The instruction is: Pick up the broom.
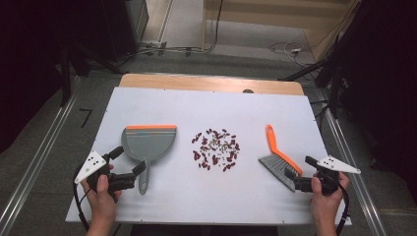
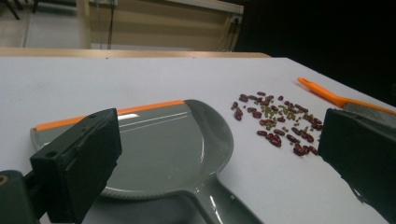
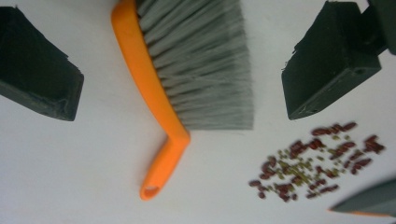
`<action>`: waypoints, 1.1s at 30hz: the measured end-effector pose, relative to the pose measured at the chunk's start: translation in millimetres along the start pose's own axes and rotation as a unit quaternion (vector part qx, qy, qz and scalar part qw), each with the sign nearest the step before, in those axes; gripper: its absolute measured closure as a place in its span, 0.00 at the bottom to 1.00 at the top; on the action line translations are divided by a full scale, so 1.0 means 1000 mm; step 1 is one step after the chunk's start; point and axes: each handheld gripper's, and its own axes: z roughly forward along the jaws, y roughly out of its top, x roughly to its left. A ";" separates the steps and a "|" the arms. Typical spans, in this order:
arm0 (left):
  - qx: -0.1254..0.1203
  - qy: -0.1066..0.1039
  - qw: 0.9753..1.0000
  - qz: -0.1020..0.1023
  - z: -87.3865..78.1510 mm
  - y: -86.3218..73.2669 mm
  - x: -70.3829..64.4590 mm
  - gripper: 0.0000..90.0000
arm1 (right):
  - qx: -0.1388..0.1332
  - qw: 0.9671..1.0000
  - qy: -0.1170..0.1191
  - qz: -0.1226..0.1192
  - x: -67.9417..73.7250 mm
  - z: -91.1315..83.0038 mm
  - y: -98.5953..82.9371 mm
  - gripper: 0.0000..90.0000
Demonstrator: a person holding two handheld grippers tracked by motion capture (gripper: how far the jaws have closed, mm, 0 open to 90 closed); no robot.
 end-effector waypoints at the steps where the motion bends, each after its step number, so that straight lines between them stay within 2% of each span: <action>1: 0.001 -0.005 1.000 0.004 0.002 0.002 0.000 0.00 | 0.001 1.000 0.000 -0.004 0.000 0.001 0.003 0.00; 3: 0.006 -0.005 1.000 0.007 0.004 0.002 0.001 0.00 | 0.005 1.000 -0.001 -0.011 0.002 0.004 0.005 0.00; 5: 0.005 -0.007 1.000 -0.004 0.006 0.002 0.002 0.00 | 0.012 1.000 -0.004 -0.015 0.003 0.007 0.006 0.00; 8: 0.005 -0.014 1.000 -0.002 0.005 0.003 0.001 0.00 | 0.017 1.000 -0.001 -0.015 0.004 0.009 0.009 0.00; 11: 0.008 -0.019 1.000 -0.006 0.007 0.003 0.001 0.00 | 0.011 1.000 -0.005 0.002 0.005 0.006 0.011 0.00; 14: 0.013 -0.021 1.000 0.002 0.009 0.003 0.000 0.00 | 0.009 1.000 -0.011 0.007 0.006 0.003 0.013 0.00; 18: 0.014 -0.018 1.000 0.002 0.010 0.003 0.000 0.00 | -0.004 1.000 -0.011 -0.001 0.013 -0.002 0.022 0.00; 21: 0.017 -0.019 1.000 0.003 0.010 0.002 0.000 0.00 | -0.003 1.000 -0.011 -0.002 0.017 -0.002 0.025 0.00; 22: 0.020 -0.019 1.000 0.005 0.011 0.002 0.000 0.00 | 0.001 1.000 -0.011 -0.012 0.022 -0.001 0.029 0.00; 26: 0.017 -0.020 1.000 -0.004 0.009 0.002 -0.001 0.00 | 0.001 1.000 -0.011 -0.014 0.026 0.000 0.035 0.00; 27: 0.013 -0.023 1.000 -0.011 0.008 0.003 -0.001 0.00 | -0.004 1.000 -0.003 0.001 0.027 0.000 0.043 0.00; 29: 0.014 -0.020 1.000 -0.011 0.009 0.003 -0.002 0.00 | -0.012 1.000 0.009 0.015 0.028 0.000 0.050 0.00; 30: 0.014 -0.020 1.000 -0.011 0.009 0.003 -0.002 0.00 | -0.008 1.000 0.004 0.018 0.028 0.000 0.054 0.00; 33: 0.018 -0.020 1.000 -0.007 0.011 0.003 -0.003 0.00 | -0.008 1.000 -0.005 0.008 0.029 0.002 0.065 0.00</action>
